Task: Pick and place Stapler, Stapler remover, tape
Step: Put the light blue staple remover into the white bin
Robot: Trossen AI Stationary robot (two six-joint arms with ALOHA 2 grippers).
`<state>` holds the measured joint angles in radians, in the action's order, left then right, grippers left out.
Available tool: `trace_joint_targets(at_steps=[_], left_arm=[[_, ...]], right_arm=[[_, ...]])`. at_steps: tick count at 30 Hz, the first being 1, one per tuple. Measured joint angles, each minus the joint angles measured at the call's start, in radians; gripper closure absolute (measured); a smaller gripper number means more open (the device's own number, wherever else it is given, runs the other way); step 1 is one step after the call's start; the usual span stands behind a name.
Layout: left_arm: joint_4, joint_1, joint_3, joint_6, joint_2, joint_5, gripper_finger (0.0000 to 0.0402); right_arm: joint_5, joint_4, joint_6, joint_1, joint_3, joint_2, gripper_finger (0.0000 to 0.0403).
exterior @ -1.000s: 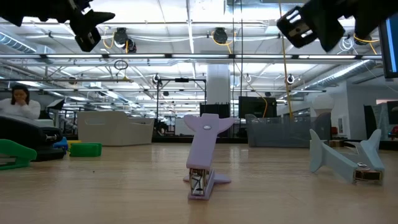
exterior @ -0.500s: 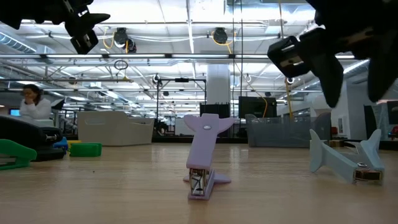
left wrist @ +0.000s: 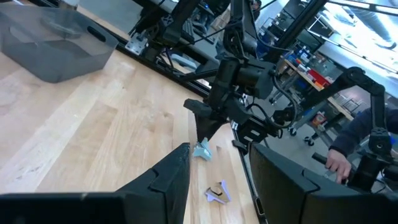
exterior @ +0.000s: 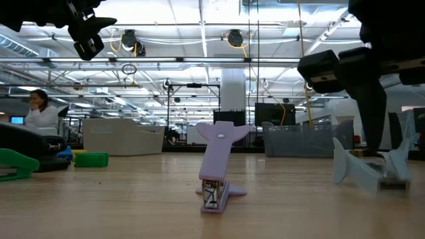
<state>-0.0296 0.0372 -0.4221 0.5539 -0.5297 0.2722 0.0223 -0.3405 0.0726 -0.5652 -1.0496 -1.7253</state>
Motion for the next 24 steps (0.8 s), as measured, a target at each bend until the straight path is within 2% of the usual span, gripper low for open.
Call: trace_joint_targets(at_steps=[24], left_arm=[[0.003,0.0,0.0,0.001,0.0,-0.001,0.0233]], right_arm=[[0.035,0.03,-0.004,0.0,0.0,-0.003,0.0275]])
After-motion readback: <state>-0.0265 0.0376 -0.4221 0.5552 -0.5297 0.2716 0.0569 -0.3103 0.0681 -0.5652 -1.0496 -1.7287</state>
